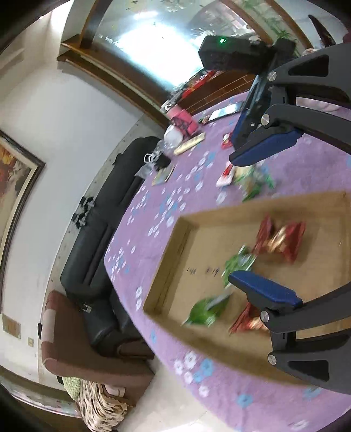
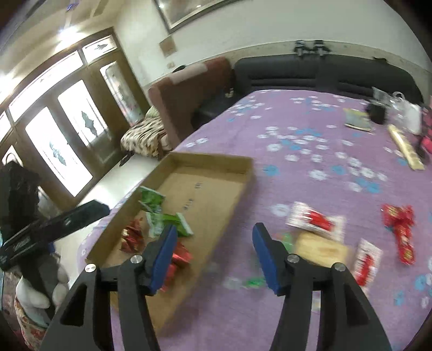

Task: Organize snacks
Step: 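Open both tools to drop the green bags into the box, then move both tools back over the remaining snacks on the table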

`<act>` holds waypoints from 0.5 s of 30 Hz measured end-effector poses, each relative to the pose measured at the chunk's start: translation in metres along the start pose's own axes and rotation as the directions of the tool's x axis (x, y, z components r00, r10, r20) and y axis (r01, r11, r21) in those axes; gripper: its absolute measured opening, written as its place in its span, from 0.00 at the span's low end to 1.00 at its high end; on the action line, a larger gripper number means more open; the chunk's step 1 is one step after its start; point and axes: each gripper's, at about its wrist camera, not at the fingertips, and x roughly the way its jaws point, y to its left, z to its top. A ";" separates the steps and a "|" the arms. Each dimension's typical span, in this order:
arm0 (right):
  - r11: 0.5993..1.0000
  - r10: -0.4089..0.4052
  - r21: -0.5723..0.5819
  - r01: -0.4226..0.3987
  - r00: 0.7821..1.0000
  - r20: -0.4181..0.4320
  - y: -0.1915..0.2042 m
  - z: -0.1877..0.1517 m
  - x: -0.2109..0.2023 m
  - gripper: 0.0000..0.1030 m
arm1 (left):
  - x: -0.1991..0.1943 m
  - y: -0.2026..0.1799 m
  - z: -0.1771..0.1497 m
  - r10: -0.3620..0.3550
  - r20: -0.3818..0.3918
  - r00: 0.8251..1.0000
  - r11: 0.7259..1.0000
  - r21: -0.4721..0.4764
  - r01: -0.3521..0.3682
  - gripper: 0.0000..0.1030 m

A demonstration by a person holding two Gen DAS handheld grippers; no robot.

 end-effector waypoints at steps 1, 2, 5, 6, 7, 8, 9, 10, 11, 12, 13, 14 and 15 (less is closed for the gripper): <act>1.000 -0.009 0.014 0.009 1.000 0.008 -0.012 -0.003 -0.007 0.56 | 0.001 -0.009 -0.004 -0.003 -0.005 1.000 1.000 0.008 0.003 0.80; 1.000 -0.018 0.022 0.018 1.000 0.014 -0.019 -0.005 -0.012 0.56 | 0.002 -0.015 -0.007 -0.005 -0.009 1.000 1.000 0.012 0.005 0.80; 0.995 -0.076 0.064 0.073 0.996 0.045 -0.056 -0.008 -0.032 0.56 | 0.011 -0.041 -0.014 0.004 -0.038 0.999 0.999 0.046 -0.003 0.80; 0.992 -0.095 0.086 0.090 0.994 0.054 -0.068 -0.009 -0.036 0.56 | 0.014 -0.051 -0.016 0.005 -0.044 0.999 0.998 0.062 -0.002 0.80; 0.988 -0.107 0.114 0.099 0.992 0.064 -0.079 -0.010 -0.041 0.56 | 0.018 -0.062 -0.018 0.007 -0.048 0.999 0.997 0.079 -0.003 0.81; 0.985 -0.111 0.141 0.099 0.991 0.076 -0.088 -0.011 -0.044 0.56 | 0.021 -0.069 -0.020 0.004 -0.051 0.999 0.996 0.087 0.000 0.83; 0.981 -0.113 0.169 0.097 0.990 0.090 -0.101 -0.013 -0.049 0.56 | 0.025 -0.077 -0.021 -0.001 -0.057 0.998 0.996 0.093 0.007 0.84; 0.976 -0.121 0.192 0.100 0.987 0.103 -0.112 -0.015 -0.053 0.56 | 0.030 -0.085 -0.023 -0.004 -0.066 0.998 0.995 0.097 0.011 0.84; 0.972 -0.130 0.210 0.104 0.985 0.113 -0.120 -0.017 -0.057 0.56 | 0.036 -0.092 -0.025 -0.002 -0.076 0.997 0.995 0.101 0.010 0.84; 0.967 -0.141 0.232 0.109 0.982 0.126 -0.130 -0.018 -0.061 0.56 | 0.041 -0.097 -0.026 -0.002 -0.084 0.996 0.995 0.104 0.011 0.84; 0.963 -0.151 0.245 0.115 0.979 0.135 -0.137 -0.019 -0.063 0.56 | 0.045 -0.100 -0.027 -0.002 -0.089 0.996 0.995 0.104 0.011 0.84; 0.959 -0.165 0.255 0.125 0.976 0.142 -0.142 -0.018 -0.065 0.56 | 0.048 -0.103 -0.028 0.000 -0.094 0.996 0.995 0.102 0.009 0.84; 0.954 -0.181 0.267 0.137 0.972 0.148 -0.148 -0.018 -0.067 0.56 | 0.051 -0.105 -0.028 0.002 -0.099 0.995 0.995 0.099 0.008 0.84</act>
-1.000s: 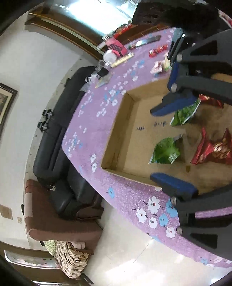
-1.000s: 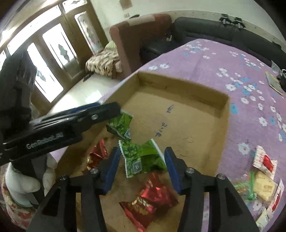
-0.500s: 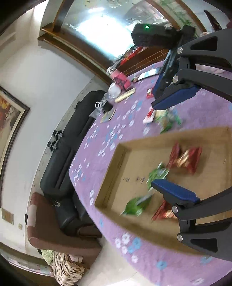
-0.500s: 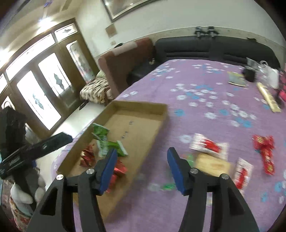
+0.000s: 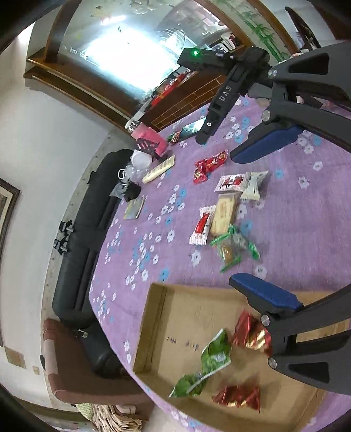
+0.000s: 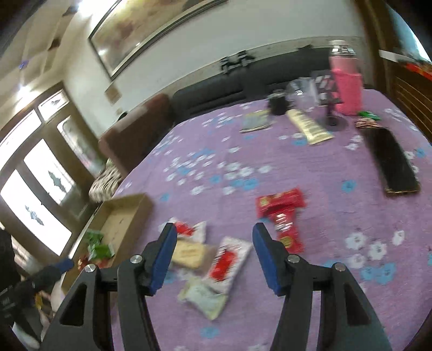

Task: Organize snacks
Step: 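Move both tools back over the remaining snacks on the table, then close the left tool on a white packet while the right tool grasps the red stick pack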

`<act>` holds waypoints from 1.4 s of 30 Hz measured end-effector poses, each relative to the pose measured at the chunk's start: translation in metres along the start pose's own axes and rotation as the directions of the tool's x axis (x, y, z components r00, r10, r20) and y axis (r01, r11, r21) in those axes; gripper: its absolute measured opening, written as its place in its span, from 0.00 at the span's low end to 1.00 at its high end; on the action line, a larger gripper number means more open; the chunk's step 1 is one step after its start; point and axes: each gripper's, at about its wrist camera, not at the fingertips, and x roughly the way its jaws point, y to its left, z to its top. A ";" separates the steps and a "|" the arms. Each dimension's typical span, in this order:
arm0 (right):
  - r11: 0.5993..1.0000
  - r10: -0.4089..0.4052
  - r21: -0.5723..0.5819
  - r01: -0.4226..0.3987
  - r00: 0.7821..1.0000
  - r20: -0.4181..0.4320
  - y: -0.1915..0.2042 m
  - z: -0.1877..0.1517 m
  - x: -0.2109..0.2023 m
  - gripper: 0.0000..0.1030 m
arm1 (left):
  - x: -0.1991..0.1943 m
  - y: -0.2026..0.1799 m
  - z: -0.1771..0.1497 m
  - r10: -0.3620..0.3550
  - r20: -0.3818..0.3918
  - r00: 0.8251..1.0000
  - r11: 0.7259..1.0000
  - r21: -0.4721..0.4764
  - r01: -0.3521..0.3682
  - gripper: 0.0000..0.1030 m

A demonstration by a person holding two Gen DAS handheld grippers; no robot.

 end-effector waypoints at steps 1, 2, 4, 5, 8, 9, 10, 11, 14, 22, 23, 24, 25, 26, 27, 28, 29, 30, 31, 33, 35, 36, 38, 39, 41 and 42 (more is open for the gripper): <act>1.000 -0.007 0.012 0.006 1.000 0.004 -0.008 0.003 0.000 0.56 | 0.003 -0.002 0.000 -0.005 -0.004 1.000 1.000 -0.005 0.005 0.84; 1.000 -0.010 0.022 0.010 1.000 0.006 -0.015 0.005 -0.001 0.56 | 0.004 -0.002 0.000 -0.005 -0.004 1.000 1.000 -0.008 0.005 0.84; 0.998 -0.042 0.055 0.041 0.999 0.018 -0.031 0.006 -0.002 0.56 | 0.007 0.000 0.001 0.004 -0.009 1.000 1.000 -0.011 -0.004 0.84; 0.997 -0.052 0.066 0.050 0.999 0.018 -0.036 0.006 -0.002 0.56 | 0.009 0.002 0.001 0.005 -0.013 1.000 1.000 -0.013 -0.005 0.84; 0.990 -0.073 0.121 0.072 0.997 0.002 -0.054 0.006 0.003 0.56 | 0.020 0.005 -0.003 0.012 -0.044 0.999 1.000 -0.024 -0.013 0.84; 0.988 -0.071 0.139 0.071 0.997 -0.007 -0.059 0.005 0.005 0.56 | 0.025 0.003 -0.005 0.008 -0.061 0.998 1.000 -0.020 -0.010 0.84; 0.986 -0.066 0.154 0.068 0.998 -0.017 -0.062 0.005 0.007 0.56 | 0.033 -0.001 -0.008 0.003 -0.086 0.996 1.000 -0.001 -0.003 0.84; 0.985 -0.064 0.159 0.067 0.998 -0.023 -0.063 0.004 0.009 0.56 | 0.037 -0.003 -0.010 0.003 -0.099 0.995 1.000 0.014 -0.001 0.84; 0.986 -0.057 0.158 0.063 0.998 -0.041 -0.062 0.002 0.015 0.56 | 0.059 -0.023 -0.017 -0.006 -0.159 0.987 0.995 0.100 0.022 0.84; 0.984 -0.056 0.162 0.068 0.995 -0.079 -0.069 -0.001 0.030 0.56 | 0.112 -0.066 -0.023 -0.001 -0.212 0.977 0.953 0.295 0.065 0.83; 0.983 -0.050 0.171 0.064 0.995 -0.085 -0.071 -0.002 0.032 0.56 | 0.121 -0.069 -0.023 0.008 -0.217 0.976 0.946 0.319 0.063 0.83; 0.982 -0.046 0.178 0.061 0.995 -0.088 -0.073 -0.001 0.034 0.56 | 0.128 -0.071 -0.024 0.023 -0.221 0.975 0.939 0.339 0.055 0.83; 0.982 -0.047 0.177 0.062 0.995 -0.087 -0.074 -0.001 0.036 0.56 | 0.134 -0.072 -0.025 0.029 -0.227 0.973 0.934 0.353 0.054 0.83; 0.983 -0.053 0.172 0.067 0.995 -0.086 -0.075 0.000 0.037 0.56 | 0.140 -0.074 -0.026 0.034 -0.235 0.971 0.928 0.367 0.057 0.83; 0.984 -0.062 0.162 0.076 0.994 -0.087 -0.074 0.000 0.039 0.56 | 0.145 -0.076 -0.029 0.046 -0.240 0.970 0.919 0.390 0.053 0.83; 0.985 -0.066 0.152 0.079 0.994 -0.090 -0.073 -0.001 0.042 0.56 | 0.148 -0.077 -0.032 0.055 -0.243 0.968 0.913 0.404 0.050 0.80; 0.987 -0.067 0.142 0.080 0.993 -0.096 -0.071 -0.001 0.044 0.56 | 0.151 -0.079 -0.035 0.066 -0.252 0.965 0.903 0.427 0.050 0.72; 0.989 -0.073 0.124 0.086 0.991 -0.108 -0.068 -0.002 0.049 0.56 | 0.150 -0.081 -0.038 0.084 -0.233 0.969 0.888 0.459 0.033 0.56; 0.990 -0.081 0.108 0.094 0.990 -0.117 -0.065 -0.002 0.052 0.56 | 0.149 -0.083 -0.040 0.100 -0.227 0.969 0.877 0.481 0.022 0.52; 0.991 -0.105 0.070 0.115 0.985 -0.135 -0.059 -0.004 0.060 0.56 | 0.146 -0.080 -0.040 0.081 -0.245 0.966 0.882 0.470 0.045 0.34; 0.991 -0.117 0.050 0.125 0.982 -0.150 -0.056 -0.006 0.064 0.56 | 0.141 -0.074 -0.039 0.061 -0.251 0.966 0.893 0.447 0.060 0.31; 0.990 -0.130 0.038 0.137 0.980 -0.148 -0.055 -0.007 0.064 0.56 | 0.138 -0.071 -0.040 0.061 -0.248 0.967 0.896 0.441 0.057 0.31; 0.987 -0.155 0.019 0.160 0.977 -0.148 -0.052 -0.008 0.065 0.54 | 0.134 -0.066 -0.041 0.058 -0.242 0.969 0.901 0.430 0.053 0.31; 0.984 -0.171 0.013 0.175 0.974 -0.147 -0.052 -0.008 0.065 0.47 | 0.132 -0.067 -0.042 0.057 -0.240 0.969 0.903 0.426 0.052 0.31; 0.975 -0.223 -0.017 0.223 0.964 -0.145 -0.050 -0.009 0.065 0.31 | 0.126 -0.064 -0.045 0.051 -0.235 0.971 0.907 0.417 0.053 0.30; 0.974 -0.228 -0.024 0.227 0.962 -0.149 -0.051 -0.009 0.066 0.20 | 0.122 -0.063 -0.046 0.049 -0.230 0.972 0.908 0.415 0.052 0.30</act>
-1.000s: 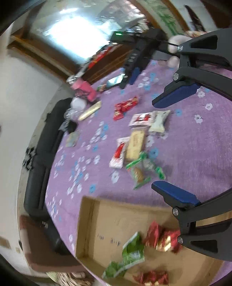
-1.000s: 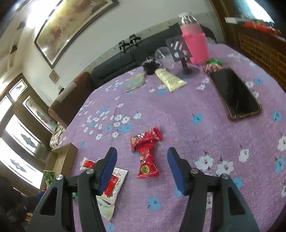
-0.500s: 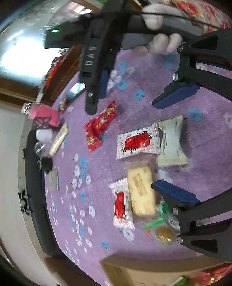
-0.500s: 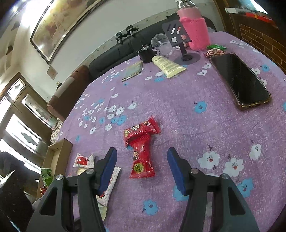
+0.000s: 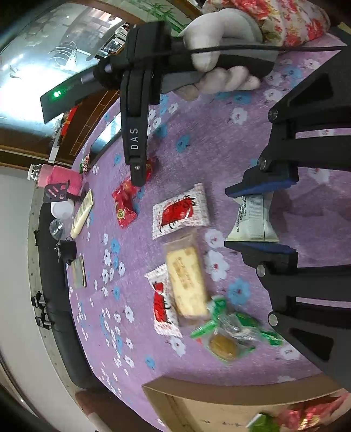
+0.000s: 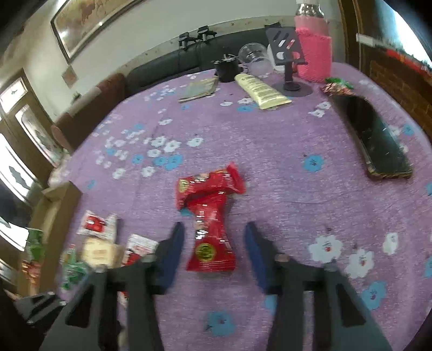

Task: Organize snacks
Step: 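Close the left tool on a white packet while the right tool grasps the red stick pack, then carry the white packet and red stick pack toward the cardboard box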

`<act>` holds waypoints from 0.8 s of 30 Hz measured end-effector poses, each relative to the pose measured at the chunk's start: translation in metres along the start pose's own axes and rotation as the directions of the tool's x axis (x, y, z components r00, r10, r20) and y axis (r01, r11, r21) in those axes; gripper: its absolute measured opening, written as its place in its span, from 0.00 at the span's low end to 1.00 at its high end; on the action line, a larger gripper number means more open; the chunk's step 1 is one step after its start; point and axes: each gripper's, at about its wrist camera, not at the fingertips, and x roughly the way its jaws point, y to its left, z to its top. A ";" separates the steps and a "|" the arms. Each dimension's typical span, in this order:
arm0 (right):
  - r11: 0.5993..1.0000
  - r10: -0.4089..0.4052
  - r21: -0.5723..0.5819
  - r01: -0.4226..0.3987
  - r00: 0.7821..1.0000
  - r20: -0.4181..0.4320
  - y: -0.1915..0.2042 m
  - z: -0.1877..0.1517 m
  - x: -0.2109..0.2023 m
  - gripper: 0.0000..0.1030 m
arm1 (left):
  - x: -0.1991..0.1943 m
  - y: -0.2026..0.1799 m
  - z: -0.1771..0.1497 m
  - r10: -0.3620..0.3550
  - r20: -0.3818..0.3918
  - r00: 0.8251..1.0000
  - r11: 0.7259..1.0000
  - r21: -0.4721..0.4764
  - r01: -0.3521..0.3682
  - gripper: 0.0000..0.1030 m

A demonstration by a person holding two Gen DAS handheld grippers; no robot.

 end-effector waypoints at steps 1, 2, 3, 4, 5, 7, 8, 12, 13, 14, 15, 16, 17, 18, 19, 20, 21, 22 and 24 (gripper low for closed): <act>1.000 0.002 0.007 -0.002 1.000 -0.001 -0.002 0.000 0.000 0.20 | -0.002 -0.001 -0.001 0.001 0.004 1.000 1.000 -0.001 -0.001 0.30; 1.000 0.006 0.014 -0.006 1.000 -0.004 -0.003 0.001 0.000 0.19 | -0.007 -0.001 -0.002 0.000 0.014 1.000 1.000 -0.005 0.001 0.30; 1.000 0.012 0.025 -0.012 1.000 -0.006 -0.005 0.001 -0.001 0.17 | -0.012 -0.001 -0.004 -0.003 0.024 1.000 1.000 -0.012 0.003 0.30; 0.999 0.021 0.033 -0.020 1.000 -0.006 -0.006 0.001 -0.002 0.17 | -0.016 0.000 -0.005 -0.006 0.032 0.999 1.000 -0.019 0.006 0.30; 0.999 0.028 0.042 -0.028 1.000 -0.004 -0.008 0.001 -0.004 0.16 | -0.020 0.001 -0.006 -0.010 0.041 0.999 1.000 -0.027 0.011 0.30; 0.996 0.053 0.071 -0.054 0.999 0.008 -0.013 0.001 -0.010 0.16 | -0.033 0.004 -0.007 -0.018 0.069 0.997 0.999 -0.047 0.022 0.30; 0.995 0.061 0.080 -0.062 0.998 0.015 -0.015 0.002 -0.012 0.16 | -0.038 0.005 -0.008 -0.022 0.079 0.997 0.998 -0.055 0.027 0.30; 0.992 0.070 0.101 -0.075 0.996 0.052 -0.019 0.001 -0.023 0.17 | -0.065 0.018 -0.014 -0.024 0.129 0.991 0.994 -0.105 0.038 0.30; 0.991 0.075 0.106 -0.080 0.996 0.056 -0.019 0.001 -0.024 0.17 | -0.072 0.024 -0.017 -0.019 0.143 0.990 0.992 -0.124 0.037 0.30; 0.991 0.076 0.108 -0.082 0.995 0.059 -0.019 0.001 -0.025 0.17 | -0.081 0.031 -0.020 -0.008 0.158 0.987 0.989 -0.148 0.032 0.30; 0.991 0.076 0.108 -0.082 0.995 0.063 -0.018 0.000 -0.025 0.17 | -0.089 0.039 -0.025 0.005 0.172 0.985 0.985 -0.169 0.024 0.30; 0.990 0.079 0.109 -0.086 0.995 0.067 -0.018 0.000 -0.026 0.17 | -0.094 0.046 -0.028 0.017 0.181 0.983 0.982 -0.189 0.018 0.30; 0.990 0.082 0.109 -0.090 0.994 0.070 -0.017 0.000 -0.027 0.17 | -0.100 0.053 -0.033 0.029 0.187 0.982 0.978 -0.210 0.011 0.30; 0.990 0.088 0.108 -0.096 0.993 0.074 -0.016 -0.001 -0.028 0.17 | -0.106 0.062 -0.038 0.045 0.192 0.980 0.972 -0.235 0.001 0.30; 0.989 0.094 0.105 -0.102 0.992 0.079 -0.014 -0.002 -0.029 0.17 | -0.113 0.073 -0.045 0.068 0.198 0.978 0.964 -0.264 -0.014 0.30; 0.989 0.096 0.103 -0.105 0.992 0.083 -0.012 -0.002 -0.030 0.17 | -0.120 0.084 -0.052 0.092 0.203 0.975 0.955 -0.296 -0.028 0.30; 0.990 0.098 0.097 -0.106 0.991 0.092 -0.010 -0.003 -0.033 0.17 | -0.122 0.091 -0.056 0.105 0.205 0.973 0.948 -0.316 -0.036 0.30; 0.990 0.100 0.092 -0.109 0.990 0.098 -0.007 -0.004 -0.034 0.17 | -0.130 0.104 -0.064 0.133 0.207 0.969 0.935 -0.351 -0.053 0.30; 0.990 0.108 0.083 -0.117 0.988 0.111 0.001 -0.005 -0.040 0.17 | -0.139 0.123 -0.076 0.178 0.199 0.964 0.913 -0.399 -0.086 0.30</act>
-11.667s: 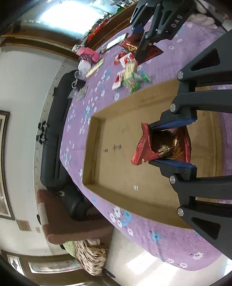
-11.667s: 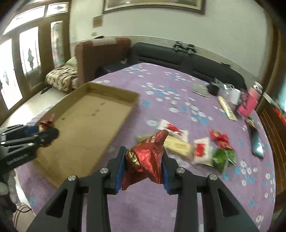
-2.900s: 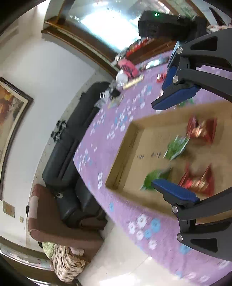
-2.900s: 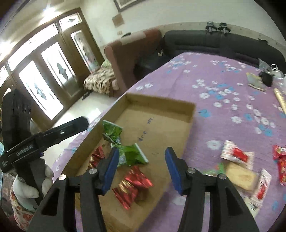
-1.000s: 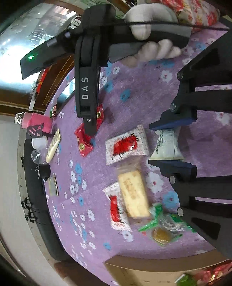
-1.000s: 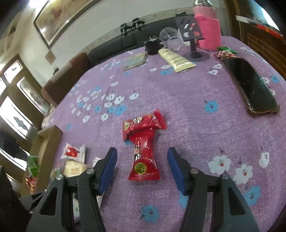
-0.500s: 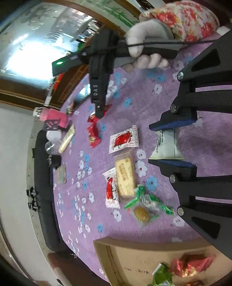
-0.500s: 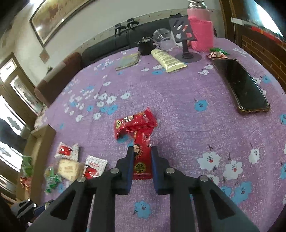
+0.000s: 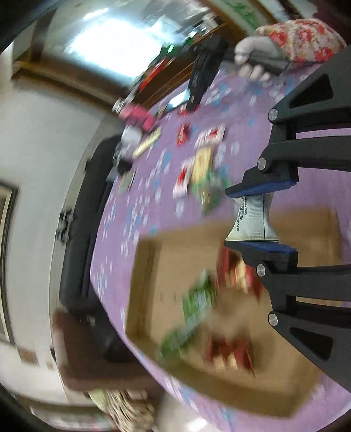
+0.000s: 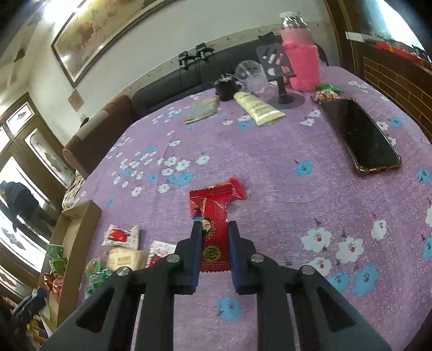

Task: Organize snacks
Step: 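Carry the white packet and red stick pack toward the cardboard box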

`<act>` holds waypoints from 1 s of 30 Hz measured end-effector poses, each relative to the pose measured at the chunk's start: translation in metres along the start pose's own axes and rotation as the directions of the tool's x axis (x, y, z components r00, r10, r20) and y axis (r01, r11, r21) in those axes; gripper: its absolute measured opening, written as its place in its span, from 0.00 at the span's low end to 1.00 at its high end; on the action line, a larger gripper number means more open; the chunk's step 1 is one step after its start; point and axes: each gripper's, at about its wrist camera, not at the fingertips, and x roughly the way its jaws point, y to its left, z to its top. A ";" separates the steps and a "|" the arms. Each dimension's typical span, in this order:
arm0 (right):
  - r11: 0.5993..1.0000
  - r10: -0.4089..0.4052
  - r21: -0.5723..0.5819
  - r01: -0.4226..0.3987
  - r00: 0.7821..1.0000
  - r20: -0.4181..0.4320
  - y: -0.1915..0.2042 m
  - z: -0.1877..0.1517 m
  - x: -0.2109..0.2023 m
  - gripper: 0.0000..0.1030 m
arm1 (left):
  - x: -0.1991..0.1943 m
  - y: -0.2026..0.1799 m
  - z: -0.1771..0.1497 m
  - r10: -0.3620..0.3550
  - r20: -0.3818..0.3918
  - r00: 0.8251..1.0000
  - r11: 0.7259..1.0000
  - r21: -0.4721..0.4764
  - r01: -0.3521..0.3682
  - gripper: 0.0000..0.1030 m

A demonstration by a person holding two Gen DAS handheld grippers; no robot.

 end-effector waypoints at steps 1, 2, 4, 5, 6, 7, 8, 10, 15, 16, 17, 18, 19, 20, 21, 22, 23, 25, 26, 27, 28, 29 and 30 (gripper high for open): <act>1.000 0.007 -0.009 -0.007 1.000 0.005 0.007 -0.001 -0.004 0.17 | -0.002 0.009 0.000 0.014 0.000 1.000 1.000 -0.016 -0.014 0.30; 1.000 0.019 -0.020 -0.019 1.000 0.010 0.014 -0.002 -0.008 0.17 | -0.006 0.019 -0.001 0.035 0.000 0.999 0.999 -0.034 -0.035 0.30; 0.997 0.054 -0.056 -0.053 0.998 0.020 0.034 -0.005 -0.018 0.17 | -0.011 0.033 -0.002 0.073 0.004 0.997 0.996 -0.050 -0.073 0.30; 0.995 0.076 -0.074 -0.074 0.997 0.019 0.045 -0.008 -0.023 0.17 | -0.013 0.039 -0.004 0.087 0.005 0.996 0.995 -0.057 -0.087 0.30; 0.990 0.105 -0.094 -0.104 0.994 0.009 0.059 -0.012 -0.026 0.17 | -0.014 0.045 -0.005 0.101 0.007 0.995 0.993 -0.065 -0.100 0.30; 0.987 0.123 -0.107 -0.122 0.992 0.000 0.069 -0.016 -0.027 0.17 | -0.015 0.050 -0.006 0.114 0.009 0.993 0.991 -0.075 -0.114 0.30; 0.982 0.143 -0.126 -0.143 0.990 -0.014 0.082 -0.020 -0.028 0.17 | -0.016 0.055 -0.008 0.124 0.009 0.992 0.989 -0.084 -0.123 0.30; 0.967 0.180 -0.175 -0.186 0.983 -0.048 0.110 -0.030 -0.029 0.17 | -0.017 0.061 -0.012 0.135 0.009 0.991 0.987 -0.092 -0.134 0.30; 0.922 0.249 -0.272 -0.276 0.960 -0.128 0.171 -0.056 -0.028 0.17 | -0.015 0.074 -0.020 0.144 0.000 0.990 0.983 -0.119 -0.143 0.31; 0.911 0.261 -0.291 -0.294 0.954 -0.146 0.183 -0.062 -0.028 0.17 | -0.016 0.077 -0.021 0.144 -0.001 0.990 0.982 -0.124 -0.143 0.31; 0.902 0.269 -0.303 -0.306 0.950 -0.159 0.191 -0.067 -0.029 0.17 | -0.015 0.080 -0.021 0.144 -0.002 0.990 0.981 -0.131 -0.143 0.31; 0.893 0.278 -0.316 -0.322 0.944 -0.175 0.202 -0.073 -0.028 0.17 | -0.016 0.083 -0.022 0.144 -0.002 0.990 0.980 -0.137 -0.143 0.31; 0.883 0.287 -0.327 -0.337 0.938 -0.193 0.211 -0.078 -0.027 0.17 | -0.016 0.085 -0.021 0.144 -0.003 0.990 0.979 -0.142 -0.143 0.31; 0.876 0.293 -0.334 -0.349 0.933 -0.207 0.218 -0.083 -0.026 0.17 | -0.015 0.088 -0.021 0.144 -0.004 0.990 0.979 -0.148 -0.143 0.31; 0.866 0.300 -0.342 -0.365 0.926 -0.228 0.228 -0.089 -0.023 0.17 | -0.015 0.091 -0.020 0.146 -0.003 0.989 0.977 -0.155 -0.145 0.31; 0.859 0.304 -0.347 -0.375 0.921 -0.243 0.234 -0.093 -0.021 0.17 | -0.015 0.093 -0.020 0.151 0.001 0.989 0.976 -0.158 -0.149 0.31; 0.852 0.307 -0.353 -0.385 0.916 -0.258 0.240 -0.097 -0.018 0.17 | -0.016 0.096 -0.020 0.155 0.004 0.988 0.975 -0.161 -0.153 0.31; 0.837 0.306 -0.375 -0.400 0.908 -0.286 0.254 -0.107 -0.012 0.17 | -0.017 0.100 -0.019 0.154 0.015 0.988 0.973 -0.174 -0.149 0.31; 0.831 0.302 -0.382 -0.403 0.906 -0.297 0.259 -0.110 -0.009 0.17 | -0.018 0.103 -0.019 0.152 0.023 0.988 0.972 -0.182 -0.145 0.31; 0.824 0.301 -0.390 -0.412 0.900 -0.315 0.266 -0.116 -0.004 0.17 | -0.019 0.104 -0.019 0.151 0.027 0.988 0.972 -0.186 -0.143 0.31; 0.818 0.300 -0.395 -0.418 0.896 -0.327 0.271 -0.119 -0.001 0.17 | -0.021 0.106 -0.019 0.147 0.033 0.989 0.972 -0.192 -0.138 0.31; 0.813 0.296 -0.402 -0.421 0.894 -0.337 0.276 -0.124 0.001 0.17 | -0.022 0.108 -0.018 0.142 0.038 0.989 0.971 -0.198 -0.132 0.32; 0.808 0.291 -0.410 -0.424 0.891 -0.347 0.280 -0.127 0.005 0.17 | -0.025 0.111 -0.018 0.136 0.048 0.990 0.970 -0.209 -0.123 0.32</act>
